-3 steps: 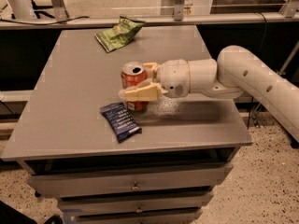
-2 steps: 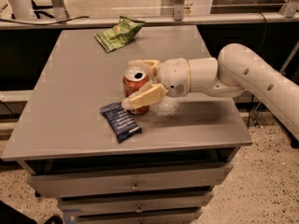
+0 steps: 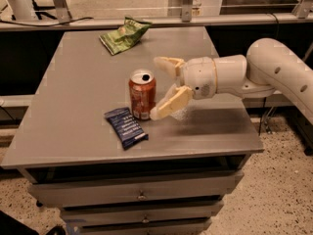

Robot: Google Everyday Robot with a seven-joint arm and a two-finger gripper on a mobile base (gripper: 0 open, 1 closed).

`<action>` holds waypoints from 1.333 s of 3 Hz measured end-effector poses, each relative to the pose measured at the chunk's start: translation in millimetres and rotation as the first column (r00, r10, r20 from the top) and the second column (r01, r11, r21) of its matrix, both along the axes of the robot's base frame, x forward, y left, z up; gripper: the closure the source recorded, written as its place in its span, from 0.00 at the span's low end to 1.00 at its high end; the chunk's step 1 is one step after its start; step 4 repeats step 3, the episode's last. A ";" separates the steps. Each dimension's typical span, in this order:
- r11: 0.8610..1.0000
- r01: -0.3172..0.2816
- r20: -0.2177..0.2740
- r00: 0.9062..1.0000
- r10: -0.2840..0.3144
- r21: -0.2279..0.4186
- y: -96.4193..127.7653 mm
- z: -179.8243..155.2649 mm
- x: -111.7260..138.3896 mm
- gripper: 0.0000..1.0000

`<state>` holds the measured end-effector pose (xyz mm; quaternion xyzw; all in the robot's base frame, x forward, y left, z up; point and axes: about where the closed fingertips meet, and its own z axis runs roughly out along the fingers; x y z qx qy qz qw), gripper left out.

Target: Move coke can near rxbar blueberry

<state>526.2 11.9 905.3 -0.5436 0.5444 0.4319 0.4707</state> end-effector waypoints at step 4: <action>0.988 0.116 0.036 0.993 -0.113 -0.106 -121.2 -18.5 34.5 0.00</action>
Offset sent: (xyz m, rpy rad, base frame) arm 0.0576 -0.2150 -0.0370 -0.1718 -0.0334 -0.2066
